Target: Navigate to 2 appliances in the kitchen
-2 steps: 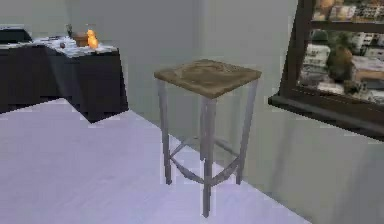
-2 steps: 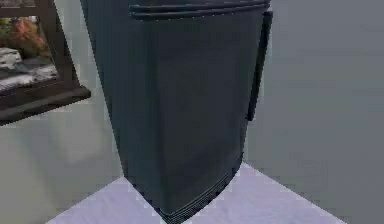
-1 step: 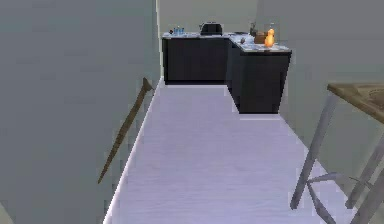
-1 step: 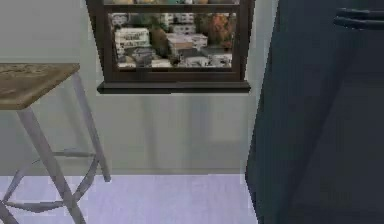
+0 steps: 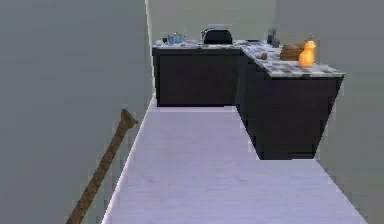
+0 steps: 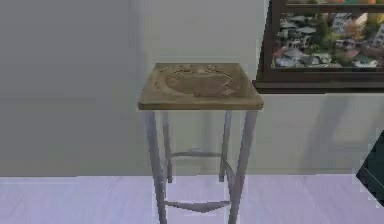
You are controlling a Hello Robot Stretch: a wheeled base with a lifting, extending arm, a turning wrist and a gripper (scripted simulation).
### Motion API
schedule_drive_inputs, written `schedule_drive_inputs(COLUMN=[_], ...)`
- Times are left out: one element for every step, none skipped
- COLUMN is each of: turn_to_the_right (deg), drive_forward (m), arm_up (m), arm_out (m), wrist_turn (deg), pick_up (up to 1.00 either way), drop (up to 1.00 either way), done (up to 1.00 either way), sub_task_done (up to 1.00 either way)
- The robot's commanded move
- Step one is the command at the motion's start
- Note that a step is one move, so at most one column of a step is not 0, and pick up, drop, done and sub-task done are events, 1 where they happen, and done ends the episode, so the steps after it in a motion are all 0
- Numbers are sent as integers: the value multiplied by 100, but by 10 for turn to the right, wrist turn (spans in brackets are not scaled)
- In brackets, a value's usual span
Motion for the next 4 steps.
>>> schedule_drive_inputs(turn_to_the_right=[0, 0, -60, 0], drive_forward=[100, 100, 0, 30], arm_up=[0, 0, 0, 0], arm_out=[0, 0, 0, 0], wrist_turn=[0, 0, 0, 0], pick_up=[0, 0, 0, 0], drop=[0, 0, 0, 0], done=[0, 0, 0, 0], sub_task_done=[0, 0, 0, 0])
